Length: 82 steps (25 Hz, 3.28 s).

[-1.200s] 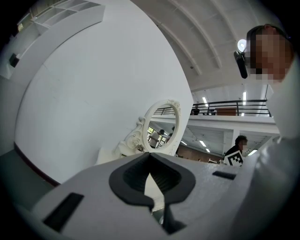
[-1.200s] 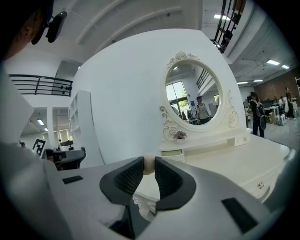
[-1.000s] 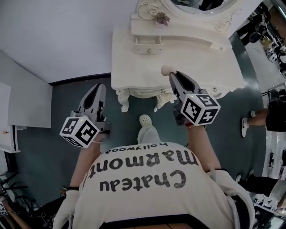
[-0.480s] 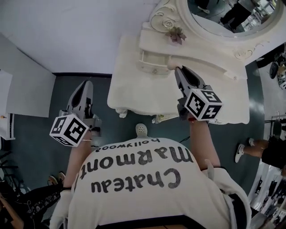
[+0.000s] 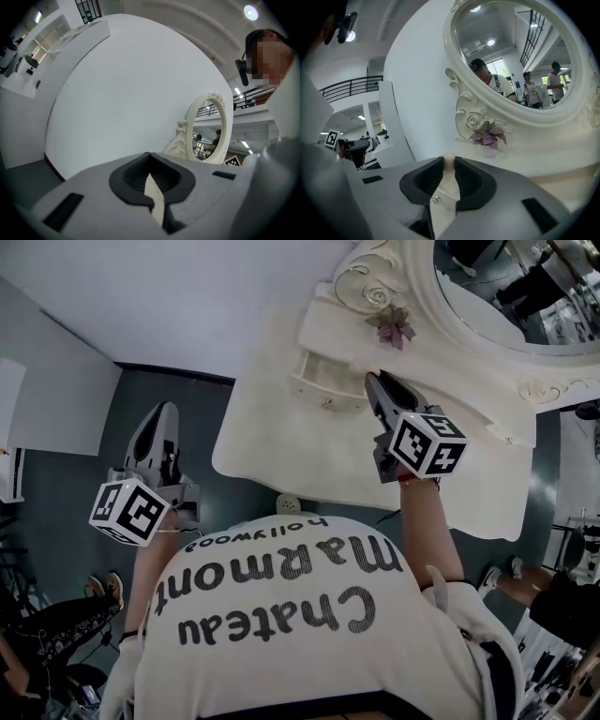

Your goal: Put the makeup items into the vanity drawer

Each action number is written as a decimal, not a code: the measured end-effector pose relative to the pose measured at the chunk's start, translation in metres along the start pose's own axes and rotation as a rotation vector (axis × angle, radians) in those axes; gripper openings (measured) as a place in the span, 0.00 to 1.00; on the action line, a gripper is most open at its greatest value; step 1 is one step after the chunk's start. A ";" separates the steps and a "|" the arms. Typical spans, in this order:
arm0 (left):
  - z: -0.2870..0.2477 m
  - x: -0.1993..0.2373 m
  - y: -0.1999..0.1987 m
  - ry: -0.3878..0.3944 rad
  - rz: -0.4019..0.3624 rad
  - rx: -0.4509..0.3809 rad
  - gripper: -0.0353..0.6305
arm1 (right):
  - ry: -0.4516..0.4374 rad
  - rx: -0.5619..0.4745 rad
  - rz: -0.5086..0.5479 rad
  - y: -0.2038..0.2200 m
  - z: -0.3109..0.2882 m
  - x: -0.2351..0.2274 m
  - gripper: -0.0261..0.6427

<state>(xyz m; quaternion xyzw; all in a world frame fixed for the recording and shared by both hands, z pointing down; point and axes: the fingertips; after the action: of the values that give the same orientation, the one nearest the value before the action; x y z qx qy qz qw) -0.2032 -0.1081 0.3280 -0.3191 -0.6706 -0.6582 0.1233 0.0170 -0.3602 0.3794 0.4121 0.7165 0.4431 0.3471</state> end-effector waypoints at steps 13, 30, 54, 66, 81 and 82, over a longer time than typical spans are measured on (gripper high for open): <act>-0.023 0.001 0.003 -0.023 -0.015 0.028 0.06 | -0.155 0.240 0.265 0.041 -0.043 0.005 0.19; 0.003 0.035 0.007 -0.099 -0.020 0.025 0.06 | -0.251 0.479 0.489 0.072 -0.077 0.027 0.21; -0.128 0.062 -0.053 0.277 -0.043 0.239 0.06 | 0.135 0.624 0.154 0.065 -0.085 0.003 0.21; -0.160 0.083 -0.064 0.373 -0.025 0.311 0.06 | 0.258 0.673 0.100 0.066 -0.088 0.013 0.22; -0.166 0.102 -0.068 0.392 -0.003 0.342 0.06 | 0.283 0.712 0.097 0.067 -0.099 0.025 0.22; -0.166 0.103 -0.069 0.393 -0.003 0.343 0.06 | 0.281 0.712 0.097 0.067 -0.100 0.026 0.22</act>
<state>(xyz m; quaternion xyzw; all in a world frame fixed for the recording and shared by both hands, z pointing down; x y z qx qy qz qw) -0.3646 -0.2356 0.3500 -0.1586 -0.7359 -0.5846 0.3027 -0.0612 -0.3538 0.4743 0.4755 0.8458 0.2344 0.0596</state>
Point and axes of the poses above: the fingertips, and each gripper's own axes: z backward along the fingers, x to its left, y out of its underside, and after that the axes turned 9 degrees about z, right-handed
